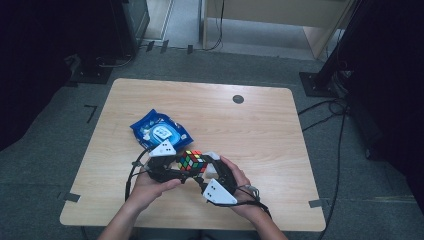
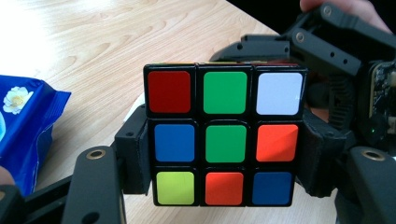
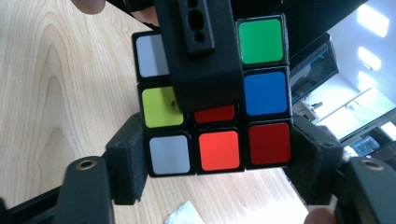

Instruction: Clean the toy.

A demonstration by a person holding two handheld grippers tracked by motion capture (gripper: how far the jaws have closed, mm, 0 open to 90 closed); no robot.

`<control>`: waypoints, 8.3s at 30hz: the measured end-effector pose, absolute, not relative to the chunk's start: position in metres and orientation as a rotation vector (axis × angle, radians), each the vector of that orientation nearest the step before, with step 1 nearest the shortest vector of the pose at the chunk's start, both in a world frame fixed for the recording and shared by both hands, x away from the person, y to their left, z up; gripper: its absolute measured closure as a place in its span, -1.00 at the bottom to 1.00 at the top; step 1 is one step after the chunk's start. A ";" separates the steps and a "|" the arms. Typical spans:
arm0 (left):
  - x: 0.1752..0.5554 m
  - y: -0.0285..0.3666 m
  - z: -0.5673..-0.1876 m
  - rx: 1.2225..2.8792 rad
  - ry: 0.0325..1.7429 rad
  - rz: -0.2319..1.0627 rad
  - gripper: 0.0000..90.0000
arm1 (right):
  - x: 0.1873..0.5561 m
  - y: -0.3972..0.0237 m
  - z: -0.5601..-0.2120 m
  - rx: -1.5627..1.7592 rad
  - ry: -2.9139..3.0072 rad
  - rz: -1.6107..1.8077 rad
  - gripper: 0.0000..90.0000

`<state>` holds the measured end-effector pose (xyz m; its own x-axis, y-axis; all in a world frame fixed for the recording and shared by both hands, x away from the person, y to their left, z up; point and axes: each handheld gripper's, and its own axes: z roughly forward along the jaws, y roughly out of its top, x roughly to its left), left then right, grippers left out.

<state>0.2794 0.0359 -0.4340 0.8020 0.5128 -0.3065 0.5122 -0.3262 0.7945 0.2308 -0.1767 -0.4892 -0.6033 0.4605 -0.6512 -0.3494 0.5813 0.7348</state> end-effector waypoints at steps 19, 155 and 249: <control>0.282 0.048 -0.431 1.773 0.763 0.080 -0.27 | 0.253 -0.250 -0.472 0.508 1.990 1.244 -0.23; 0.254 -0.005 -0.472 2.012 0.479 0.695 -0.25 | 0.214 -0.259 -0.456 1.281 2.000 1.728 -0.38; 0.237 0.007 -0.456 1.913 0.525 0.435 -0.25 | 0.242 -0.243 -0.440 1.139 1.971 1.428 0.90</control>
